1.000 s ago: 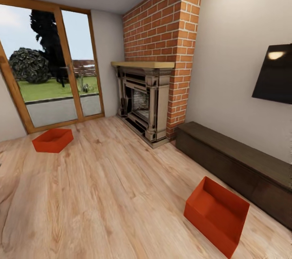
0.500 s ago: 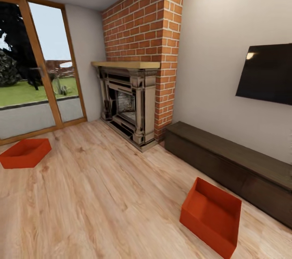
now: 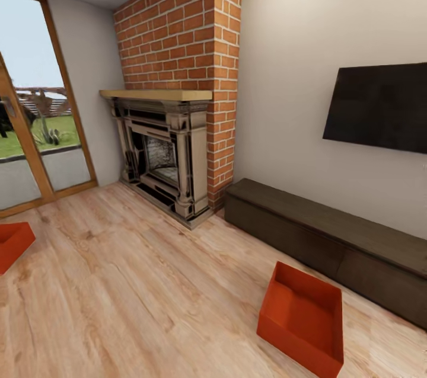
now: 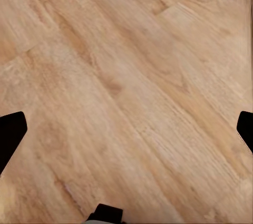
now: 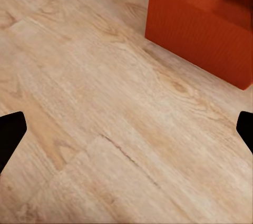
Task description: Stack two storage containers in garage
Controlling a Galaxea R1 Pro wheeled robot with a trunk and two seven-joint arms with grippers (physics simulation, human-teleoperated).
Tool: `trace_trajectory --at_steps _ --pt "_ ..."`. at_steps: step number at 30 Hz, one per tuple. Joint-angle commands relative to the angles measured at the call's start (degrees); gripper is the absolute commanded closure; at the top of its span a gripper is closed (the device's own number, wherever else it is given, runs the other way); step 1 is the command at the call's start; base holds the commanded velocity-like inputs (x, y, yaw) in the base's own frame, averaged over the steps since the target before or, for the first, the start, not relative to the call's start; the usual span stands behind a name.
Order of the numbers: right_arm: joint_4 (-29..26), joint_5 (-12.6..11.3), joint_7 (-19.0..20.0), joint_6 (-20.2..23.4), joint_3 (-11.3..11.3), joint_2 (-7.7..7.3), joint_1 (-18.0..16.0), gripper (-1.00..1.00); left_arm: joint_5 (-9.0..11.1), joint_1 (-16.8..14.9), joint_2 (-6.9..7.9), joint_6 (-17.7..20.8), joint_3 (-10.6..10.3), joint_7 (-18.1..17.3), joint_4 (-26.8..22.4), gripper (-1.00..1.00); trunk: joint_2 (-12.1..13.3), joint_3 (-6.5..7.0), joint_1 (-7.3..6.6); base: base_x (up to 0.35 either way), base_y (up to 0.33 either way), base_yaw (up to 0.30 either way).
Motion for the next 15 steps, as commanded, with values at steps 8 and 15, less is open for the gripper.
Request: trace_trajectory --at_steps 8,15 --pt "-0.09 0.21 -0.05 -0.04 -0.03 0.00 0.03 -1.00 0.56 -0.06 -0.01 -0.33 -0.10 -0.33 0.21 -1.00 -0.03 0.09 0.03 0.265 0.150 -0.276" --pt "-0.09 0.21 -0.05 -0.04 -0.03 0.00 0.03 -1.00 0.56 -0.10 0.04 -0.33 -0.10 -0.39 0.19 -1.00 -0.03 0.28 0.03 0.269 0.126 -0.276"
